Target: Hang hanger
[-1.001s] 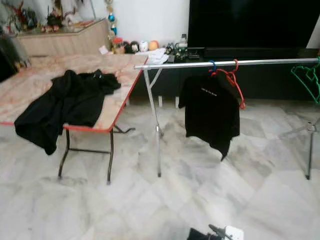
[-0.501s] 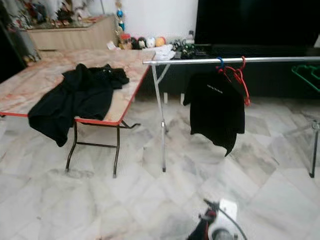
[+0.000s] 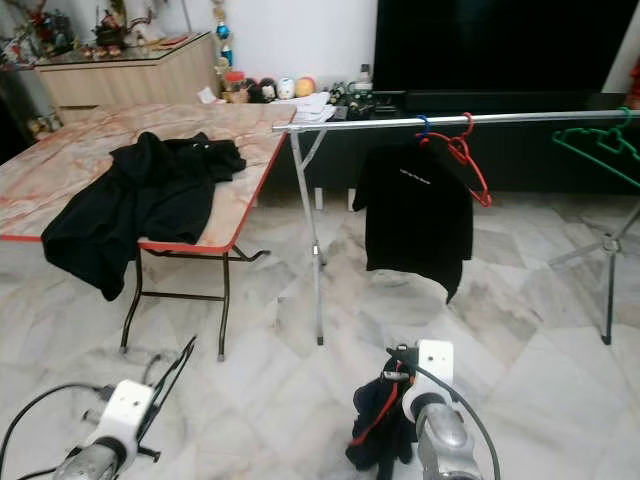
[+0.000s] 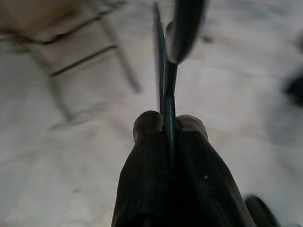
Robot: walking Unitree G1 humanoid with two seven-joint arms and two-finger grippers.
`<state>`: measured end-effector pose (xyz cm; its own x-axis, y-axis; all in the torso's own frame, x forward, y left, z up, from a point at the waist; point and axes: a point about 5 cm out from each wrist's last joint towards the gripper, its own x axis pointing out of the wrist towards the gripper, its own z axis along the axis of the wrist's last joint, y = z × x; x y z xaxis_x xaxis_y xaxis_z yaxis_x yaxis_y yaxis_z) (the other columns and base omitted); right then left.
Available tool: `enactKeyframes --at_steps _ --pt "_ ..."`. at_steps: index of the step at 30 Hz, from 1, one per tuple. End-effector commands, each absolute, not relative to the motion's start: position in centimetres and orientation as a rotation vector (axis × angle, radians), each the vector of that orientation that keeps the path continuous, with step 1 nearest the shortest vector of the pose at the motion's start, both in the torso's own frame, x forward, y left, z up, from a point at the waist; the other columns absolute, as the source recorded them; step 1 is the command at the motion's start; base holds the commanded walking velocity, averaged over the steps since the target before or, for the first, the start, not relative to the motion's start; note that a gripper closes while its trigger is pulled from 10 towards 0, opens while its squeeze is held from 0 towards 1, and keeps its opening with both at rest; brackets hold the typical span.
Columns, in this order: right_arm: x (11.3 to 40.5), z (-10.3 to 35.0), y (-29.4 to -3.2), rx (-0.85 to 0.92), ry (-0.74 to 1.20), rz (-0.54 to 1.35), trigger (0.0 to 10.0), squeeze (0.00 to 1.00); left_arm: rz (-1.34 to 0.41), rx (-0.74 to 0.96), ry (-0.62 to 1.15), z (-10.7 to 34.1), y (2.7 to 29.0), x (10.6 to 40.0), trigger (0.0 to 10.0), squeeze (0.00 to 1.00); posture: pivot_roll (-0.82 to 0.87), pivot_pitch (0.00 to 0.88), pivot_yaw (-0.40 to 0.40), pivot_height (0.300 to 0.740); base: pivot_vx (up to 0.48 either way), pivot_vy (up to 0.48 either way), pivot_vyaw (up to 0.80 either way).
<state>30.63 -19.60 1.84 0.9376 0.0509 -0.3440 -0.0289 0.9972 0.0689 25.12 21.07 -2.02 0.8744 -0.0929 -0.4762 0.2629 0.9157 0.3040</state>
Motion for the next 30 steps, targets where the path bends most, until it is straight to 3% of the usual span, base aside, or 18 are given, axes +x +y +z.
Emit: enactKeyframes --at_steps 1,3,6,11,21,30 --pt "32.0 3.4 -18.8 0.031 0.309 0.1 10.0 0.0 -0.355 0.351 0.542 -2.5 20.3 24.8 10.0 0.0 0.0 0.0 0.076 0.74 0.0 0.0 0.0" --pt "32.1 2.9 -18.2 -0.088 0.402 0.179 10.0 0.0 -0.543 0.394 0.59 -2.2 19.5 25.1 10.0 0.0 0.01 0.0 0.069 0.74 0.0 0.0 0.0" --pt "32.0 2.4 -17.9 -0.18 0.475 0.236 10.0 0.0 -0.677 0.456 0.629 -1.8 19.2 25.4 10.0 0.0 0.01 0.0 0.066 0.74 0.0 0.0 0.0" --pt "32.4 2.6 -17.8 -0.203 0.512 0.223 10.0 0.0 -0.927 0.47 0.671 -0.1 17.8 26.3 10.0 0.0 0.01 0.0 0.056 0.74 0.0 0.0 0.0" --pt "33.7 3.7 -15.8 -0.049 0.538 0.253 10.0 0.0 -1.089 0.331 0.587 3.4 14.3 28.4 10.0 0.0 0.01 0.0 0.043 0.74 0.0 0.0 0.0" --pt "34.4 4.5 -14.8 -0.113 0.552 0.303 10.0 0.0 -1.265 0.339 0.617 5.0 13.4 27.8 10.0 0.0 0.01 0.0 0.031 0.74 0.0 0.0 0.0"
